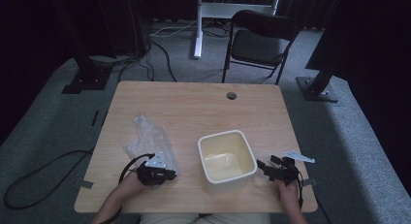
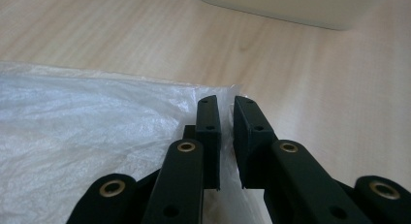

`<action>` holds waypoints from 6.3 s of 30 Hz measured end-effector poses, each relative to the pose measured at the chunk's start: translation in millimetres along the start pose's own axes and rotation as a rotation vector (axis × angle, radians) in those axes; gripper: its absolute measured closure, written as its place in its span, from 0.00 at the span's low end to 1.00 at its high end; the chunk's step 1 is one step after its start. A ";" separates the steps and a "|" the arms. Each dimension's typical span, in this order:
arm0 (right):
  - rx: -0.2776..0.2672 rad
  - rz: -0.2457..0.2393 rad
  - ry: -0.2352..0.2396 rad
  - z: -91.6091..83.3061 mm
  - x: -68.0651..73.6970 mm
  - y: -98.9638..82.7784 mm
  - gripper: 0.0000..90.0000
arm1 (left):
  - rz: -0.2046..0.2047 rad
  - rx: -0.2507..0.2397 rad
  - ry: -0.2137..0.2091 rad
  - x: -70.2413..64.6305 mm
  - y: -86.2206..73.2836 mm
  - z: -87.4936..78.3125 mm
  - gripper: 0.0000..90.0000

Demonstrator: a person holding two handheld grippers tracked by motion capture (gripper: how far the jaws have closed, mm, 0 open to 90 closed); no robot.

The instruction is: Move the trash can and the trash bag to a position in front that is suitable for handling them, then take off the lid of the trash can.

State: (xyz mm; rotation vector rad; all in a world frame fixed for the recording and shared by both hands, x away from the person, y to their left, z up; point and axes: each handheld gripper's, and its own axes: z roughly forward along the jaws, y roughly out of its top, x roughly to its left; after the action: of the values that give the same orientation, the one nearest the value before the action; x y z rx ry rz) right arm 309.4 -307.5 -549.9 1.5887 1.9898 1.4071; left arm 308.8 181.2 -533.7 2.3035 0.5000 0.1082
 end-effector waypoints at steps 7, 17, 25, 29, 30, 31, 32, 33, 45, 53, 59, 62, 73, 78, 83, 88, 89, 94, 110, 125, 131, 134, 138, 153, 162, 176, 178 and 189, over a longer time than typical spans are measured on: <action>0.013 -0.005 0.002 1.5 0.3 0.7 0.16 | -0.138 -0.119 0.259 -8.1 6.5 -37.8 0.32; 0.011 -0.004 0.009 2.0 -0.1 1.1 0.16 | -0.482 -0.089 0.550 38.4 -40.2 -57.0 0.27; 0.009 -0.004 0.005 1.2 0.2 0.5 0.16 | -0.491 -0.002 0.597 55.8 -44.0 -41.7 0.27; 0.002 0.003 0.001 0.4 0.0 0.1 0.16 | -0.483 0.002 0.596 59.9 -38.2 -35.7 0.27; 0.000 0.003 0.000 0.3 -0.1 0.0 0.15 | -0.476 -0.004 0.582 61.0 -37.4 -34.1 0.27; -0.002 0.005 -0.001 0.2 -0.1 -0.2 0.15 | -0.471 -0.008 0.582 61.9 -36.1 -32.5 0.28; -0.003 0.005 -0.004 -0.1 -0.1 -0.3 0.15 | -0.471 -0.005 0.578 62.7 -34.1 -31.7 0.29; -0.004 0.005 -0.005 -0.2 -0.1 -0.5 0.16 | -0.459 -0.009 0.567 63.1 -32.3 -30.8 0.34; -0.007 0.011 -0.012 -1.2 0.2 -1.2 0.16 | -0.437 -0.087 0.466 76.0 -21.9 -26.2 1.00; 0.001 0.014 -0.012 0.6 -0.5 0.0 0.16 | -0.676 -0.082 0.635 79.9 -32.2 -50.3 0.45; 0.015 0.010 -0.011 5.1 -0.6 2.8 0.16 | -0.678 -0.007 0.681 80.4 -25.8 -32.0 0.29; 0.027 0.008 -0.010 7.7 0.0 4.3 0.16 | -0.606 -0.005 0.697 77.8 -17.0 -18.9 0.32; 0.034 0.004 0.019 8.7 -1.7 5.3 0.16 | -0.433 -0.070 0.455 75.8 -2.5 -2.7 0.99; 0.040 -0.004 0.028 9.8 -1.5 6.3 0.16 | -0.413 -0.100 0.452 76.4 -22.2 -29.8 0.98; 0.043 -0.010 0.032 10.8 -1.2 7.2 0.16 | -0.429 -0.176 0.483 76.7 -39.8 -55.5 0.98; 0.040 -0.032 0.017 11.0 0.7 8.0 0.16 | -0.445 -0.183 0.503 79.8 -44.1 -54.7 0.96; 0.036 -0.038 0.008 10.9 1.1 8.0 0.16 | -0.453 -0.179 0.514 81.3 -44.0 -53.2 0.93; 0.028 -0.064 -0.010 9.1 4.1 6.8 0.16 | -0.489 -0.149 0.567 87.5 -41.9 -46.9 0.70; 0.182 -0.096 -0.041 -4.2 3.5 12.2 0.29 | -0.441 -0.252 0.468 24.3 -75.9 -88.8 0.22; 0.176 -0.199 0.083 -18.5 11.0 20.0 0.14 | -0.383 -0.125 0.381 20.7 -83.7 -73.4 0.00; 0.140 -0.202 0.069 -32.1 7.2 16.0 0.13 | -0.366 -0.160 0.374 20.2 -82.4 -72.4 0.00; 0.112 -0.191 0.071 -39.2 6.4 16.7 0.14 | -0.369 -0.144 0.363 20.7 -81.7 -71.1 0.00; 0.059 -0.177 0.072 -50.4 8.6 25.9 0.14 | -0.359 -0.124 0.354 21.2 -79.9 -68.8 0.00; -0.082 -0.228 0.096 -72.9 47.3 87.1 0.15 | -0.356 -0.096 0.329 21.7 -79.5 -67.0 0.00; -0.092 -0.257 0.171 -73.1 80.9 112.7 0.23 | -0.363 -0.099 0.328 21.8 -79.9 -67.2 0.00; 0.043 -0.231 0.200 -33.5 94.6 103.3 0.39 | -0.368 -0.105 0.318 23.3 -80.1 -67.7 0.00; 0.076 -0.238 0.198 -29.2 97.3 100.1 0.47 | -0.366 -0.106 0.314 23.6 -80.2 -68.0 0.00; 0.157 -0.300 0.081 -16.4 108.7 93.7 0.68 | -0.359 -0.098 0.316 23.1 -79.5 -67.0 0.00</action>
State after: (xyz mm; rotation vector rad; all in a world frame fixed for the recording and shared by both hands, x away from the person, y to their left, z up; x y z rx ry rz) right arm 315.1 -228.6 -429.0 1.2381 2.3203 1.2432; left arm 289.4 285.3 -544.1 2.0729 1.0362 0.3158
